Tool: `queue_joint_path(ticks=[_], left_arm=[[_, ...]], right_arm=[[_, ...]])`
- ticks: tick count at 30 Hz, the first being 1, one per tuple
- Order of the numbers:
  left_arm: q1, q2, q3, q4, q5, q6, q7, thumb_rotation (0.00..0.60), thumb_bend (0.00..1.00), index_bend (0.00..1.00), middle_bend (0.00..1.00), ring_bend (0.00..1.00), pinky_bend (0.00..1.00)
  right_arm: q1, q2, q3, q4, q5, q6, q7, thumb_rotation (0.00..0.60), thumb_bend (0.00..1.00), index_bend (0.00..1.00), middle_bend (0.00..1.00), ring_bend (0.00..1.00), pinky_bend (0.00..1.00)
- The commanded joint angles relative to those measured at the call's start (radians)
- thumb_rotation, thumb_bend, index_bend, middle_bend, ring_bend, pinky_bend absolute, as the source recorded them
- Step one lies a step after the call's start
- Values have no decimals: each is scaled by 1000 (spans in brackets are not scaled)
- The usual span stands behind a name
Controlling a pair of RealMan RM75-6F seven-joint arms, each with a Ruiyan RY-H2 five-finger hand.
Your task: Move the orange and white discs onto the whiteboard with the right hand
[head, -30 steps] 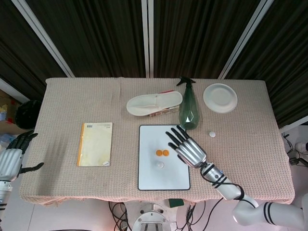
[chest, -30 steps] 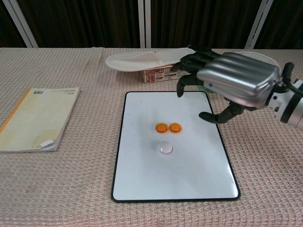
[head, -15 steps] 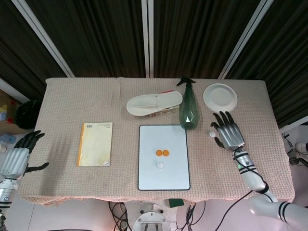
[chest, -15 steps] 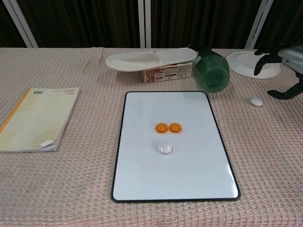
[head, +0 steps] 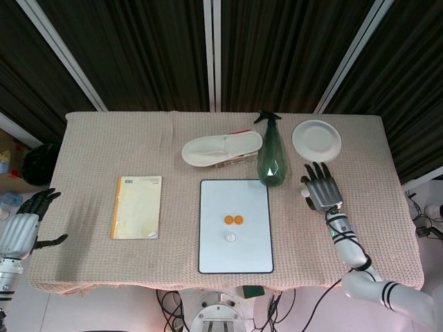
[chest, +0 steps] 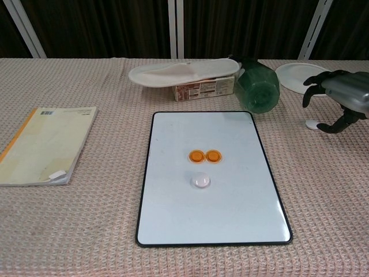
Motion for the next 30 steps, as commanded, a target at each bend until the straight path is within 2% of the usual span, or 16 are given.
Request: queue_joint_path(ticks=[1,30], left_arm=[[0,-1,0,0,1,2,0,600,0,139,91,88,167],[3,2,4,7,-4,-5,-2,600,0,139,91,88,166]], right_arm=[[2,-12,-5,18,8,-1,-23,600,319,354,55,0,0],[12,-51,-7,75,20,-26,-12,600,326,437,62,0,0]])
